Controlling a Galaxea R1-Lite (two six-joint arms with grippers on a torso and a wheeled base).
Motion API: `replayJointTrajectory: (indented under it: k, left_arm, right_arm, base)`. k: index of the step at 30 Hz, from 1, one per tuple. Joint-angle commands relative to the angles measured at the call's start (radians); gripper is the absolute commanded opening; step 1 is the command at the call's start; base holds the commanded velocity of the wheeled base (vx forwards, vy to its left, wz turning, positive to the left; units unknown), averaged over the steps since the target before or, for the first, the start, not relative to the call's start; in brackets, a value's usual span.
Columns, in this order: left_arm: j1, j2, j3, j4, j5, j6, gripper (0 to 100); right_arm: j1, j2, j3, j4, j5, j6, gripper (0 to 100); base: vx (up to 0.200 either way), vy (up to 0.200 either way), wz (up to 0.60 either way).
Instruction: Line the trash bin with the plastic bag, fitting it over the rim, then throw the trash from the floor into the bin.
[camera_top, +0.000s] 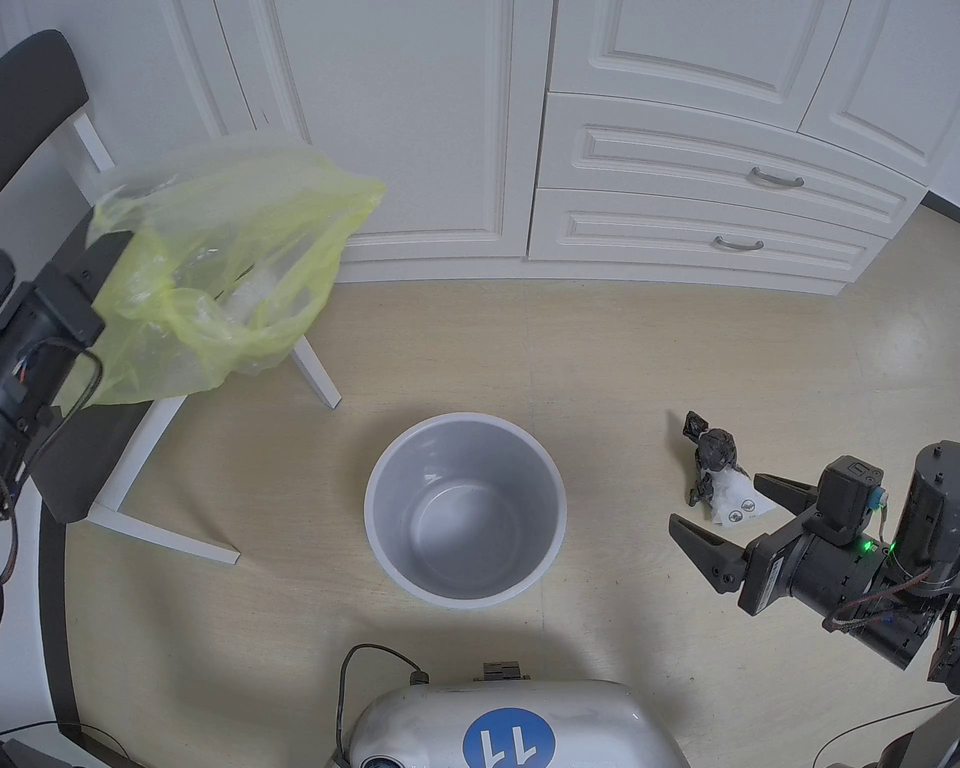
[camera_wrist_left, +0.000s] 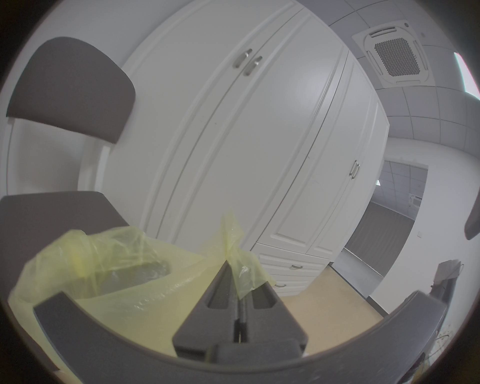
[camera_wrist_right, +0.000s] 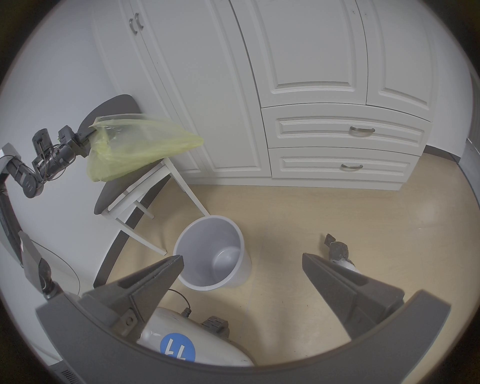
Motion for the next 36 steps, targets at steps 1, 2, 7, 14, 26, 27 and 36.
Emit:
replayJointTrajectory:
  k: [1, 2, 7, 14, 26, 27, 36]
  left_arm:
    - [-0.265, 0.186, -0.242, 0.073, 0.212, 0.106, 0]
    - [-0.265, 0.186, -0.242, 0.073, 0.212, 0.106, 0]
    - [-0.368, 0.110, -0.216, 0.106, 0.322, 0.080, 0]
    - [-0.461, -0.038, -0.129, 0.138, 0.296, 0.087, 0]
    - [-0.593, -0.148, -0.091, 0.256, 0.247, 0.092, 0]
    - [-0.599, -0.154, -0.086, 0.256, 0.243, 0.093, 0]
    - [-0.641, -0.188, -0.002, 0.253, 0.143, 0.167, 0]
  right_arm:
    - [-0.002, 0.049, -0.005, -0.028, 0.000, 0.022, 100]
    - [-0.002, 0.049, -0.005, -0.028, 0.000, 0.020, 100]
    - [-0.004, 0.038, -0.003, -0.028, 0.000, 0.020, 100]
    - [-0.002, 0.051, -0.022, -0.042, 0.007, 0.031, 100]
    - [-0.057, 0.135, -0.261, 0.004, 0.063, 0.132, 100]
    - [-0.057, 0.146, -0.266, 0.007, 0.069, 0.160, 100]
    - [-0.059, 0.158, -0.404, 0.006, 0.107, 0.323, 100]
  base:
    - [0.000, 0.000, 0.00]
    - [0.000, 0.000, 0.00]
    - [0.000, 0.000, 0.00]
    - [0.000, 0.000, 0.00]
    - [0.000, 0.000, 0.00]
    - [0.000, 0.000, 0.00]
    - [0.000, 0.000, 0.00]
